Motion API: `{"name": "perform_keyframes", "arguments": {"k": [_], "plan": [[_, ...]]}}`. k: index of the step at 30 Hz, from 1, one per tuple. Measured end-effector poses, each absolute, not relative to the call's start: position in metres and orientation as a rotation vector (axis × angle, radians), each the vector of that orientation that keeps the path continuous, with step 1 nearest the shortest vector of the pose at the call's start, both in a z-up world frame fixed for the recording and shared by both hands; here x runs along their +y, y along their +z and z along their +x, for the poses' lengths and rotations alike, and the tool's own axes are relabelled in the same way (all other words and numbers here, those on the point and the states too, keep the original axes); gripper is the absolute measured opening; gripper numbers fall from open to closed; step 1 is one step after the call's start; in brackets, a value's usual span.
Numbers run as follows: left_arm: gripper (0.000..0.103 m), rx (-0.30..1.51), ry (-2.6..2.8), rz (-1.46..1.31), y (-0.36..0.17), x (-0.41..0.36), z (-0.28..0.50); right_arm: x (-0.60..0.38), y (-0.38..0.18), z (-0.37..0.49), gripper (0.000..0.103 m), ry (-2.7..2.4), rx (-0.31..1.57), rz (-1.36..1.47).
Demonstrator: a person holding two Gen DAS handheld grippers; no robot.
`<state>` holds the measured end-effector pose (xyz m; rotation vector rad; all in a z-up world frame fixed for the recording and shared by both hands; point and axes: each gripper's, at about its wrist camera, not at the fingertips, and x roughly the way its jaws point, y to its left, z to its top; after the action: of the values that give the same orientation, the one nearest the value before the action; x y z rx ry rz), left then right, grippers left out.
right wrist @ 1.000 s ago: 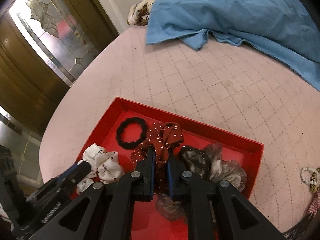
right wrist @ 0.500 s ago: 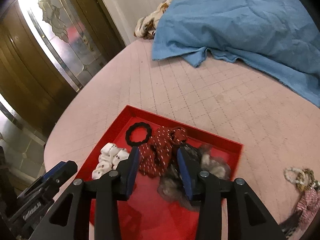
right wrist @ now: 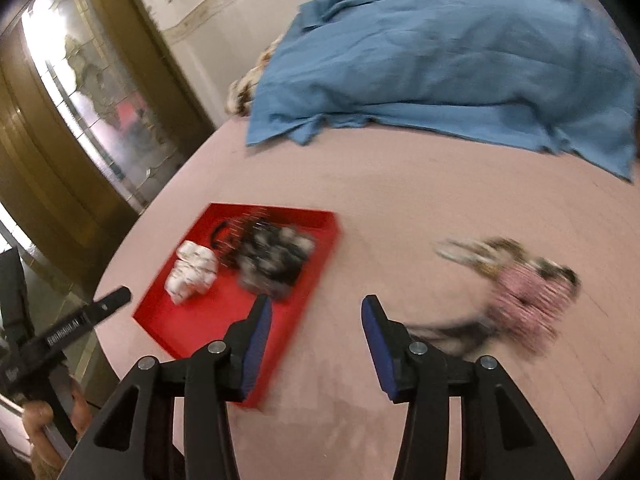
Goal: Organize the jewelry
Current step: 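Grasp the black claw clip with left tool while right grasps plaid scrunchie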
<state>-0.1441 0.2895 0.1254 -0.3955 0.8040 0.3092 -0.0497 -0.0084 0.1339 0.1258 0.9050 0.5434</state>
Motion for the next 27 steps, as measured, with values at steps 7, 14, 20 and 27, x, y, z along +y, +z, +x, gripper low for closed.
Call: {"name": "perform_keyframes", "arguments": {"k": [7,14,20,27], "plan": [[0.062,0.840,0.197,-0.317,0.127,0.234,-0.141,-0.104,0.119,-0.073,0.056,0.389,0.913,0.143],[0.062,0.904,0.055,-0.255,0.117,0.174,-0.129,-0.169,0.101,-0.077,0.056,0.299,0.932,0.244],[0.062,0.940,-0.031,-0.163,0.105,0.128,-0.116,-0.184,0.083,-0.074,0.056,0.299,0.948,0.289],[0.062,0.970,-0.117,-0.124,0.090,0.095,-0.085,-0.192,0.069,-0.066,0.056,0.313,0.957,0.353]]}}
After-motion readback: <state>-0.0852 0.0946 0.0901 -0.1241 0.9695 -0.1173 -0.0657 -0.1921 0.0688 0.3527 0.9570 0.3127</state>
